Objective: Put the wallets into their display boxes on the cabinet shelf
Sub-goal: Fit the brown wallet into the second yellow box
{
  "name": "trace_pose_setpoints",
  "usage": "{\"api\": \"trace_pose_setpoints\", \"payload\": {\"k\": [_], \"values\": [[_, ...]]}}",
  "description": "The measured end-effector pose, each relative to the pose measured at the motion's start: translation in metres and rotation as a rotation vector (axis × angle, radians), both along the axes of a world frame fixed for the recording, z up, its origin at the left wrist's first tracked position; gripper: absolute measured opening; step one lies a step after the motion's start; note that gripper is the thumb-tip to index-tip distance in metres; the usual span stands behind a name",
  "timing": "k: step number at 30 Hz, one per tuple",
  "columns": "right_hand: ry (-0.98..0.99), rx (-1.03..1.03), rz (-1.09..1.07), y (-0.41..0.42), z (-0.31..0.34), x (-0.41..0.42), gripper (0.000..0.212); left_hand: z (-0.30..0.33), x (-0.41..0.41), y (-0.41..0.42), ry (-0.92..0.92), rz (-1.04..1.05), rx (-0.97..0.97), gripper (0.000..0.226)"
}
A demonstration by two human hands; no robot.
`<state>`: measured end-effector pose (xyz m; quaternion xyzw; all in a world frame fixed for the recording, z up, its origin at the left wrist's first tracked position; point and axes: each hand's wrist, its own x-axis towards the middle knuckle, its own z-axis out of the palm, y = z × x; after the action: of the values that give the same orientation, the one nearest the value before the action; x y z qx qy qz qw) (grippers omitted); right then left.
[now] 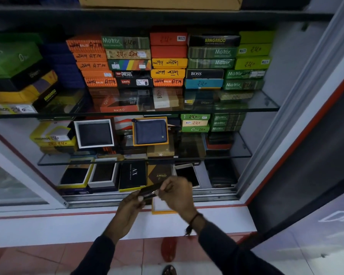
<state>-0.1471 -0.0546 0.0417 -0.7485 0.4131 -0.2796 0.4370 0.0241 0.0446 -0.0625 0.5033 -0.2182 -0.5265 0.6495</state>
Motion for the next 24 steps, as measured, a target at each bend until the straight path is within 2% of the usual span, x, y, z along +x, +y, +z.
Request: {"api": "trace_pose_setpoints", "payload": {"k": [2, 5, 7, 9, 10, 14, 16, 18, 21, 24], "values": [[-0.119, 0.229, -0.007, -0.025, 0.008, -0.018, 0.018, -0.005, 0.012, 0.009, 0.09, 0.033, -0.017, 0.095], [-0.23, 0.628, 0.038, -0.053, 0.018, -0.039, 0.018, 0.004, 0.015, 0.013, 0.123, -0.014, -0.033, 0.099], [-0.268, 0.831, 0.065, -0.063, 0.016, -0.043, 0.017, 0.011, 0.008, 0.009, 0.143, -0.07, -0.051, 0.083], [-0.334, 0.976, -0.003, -0.068, 0.007, -0.041, 0.015, 0.02, 0.0, 0.003, 0.176, -0.096, -0.059, 0.052], [-0.355, 1.046, -0.048, -0.069, -0.001, -0.038, 0.014, 0.026, -0.006, 0.001, 0.186, -0.127, -0.07, 0.048], [-0.268, 1.135, -0.012, -0.053, -0.031, -0.026, 0.014, 0.042, -0.026, -0.013, 0.179, -0.287, -0.088, 0.074], [-0.458, 1.249, -0.082, -0.044, -0.039, -0.024, 0.025, 0.044, -0.03, -0.018, 0.182, -0.278, -0.076, 0.075], [-0.612, 1.274, -0.074, -0.041, -0.04, -0.024, 0.027, 0.047, -0.028, -0.018, 0.207, -0.247, -0.044, 0.08], [-0.512, 1.225, -0.065, -0.046, -0.04, -0.028, 0.026, 0.051, -0.017, -0.016, 0.138, -0.224, 0.004, 0.084], [-0.362, 1.262, -0.048, -0.057, -0.051, -0.039, 0.047, 0.05, -0.005, -0.016, -0.016, -0.228, 0.083, 0.078]]}}
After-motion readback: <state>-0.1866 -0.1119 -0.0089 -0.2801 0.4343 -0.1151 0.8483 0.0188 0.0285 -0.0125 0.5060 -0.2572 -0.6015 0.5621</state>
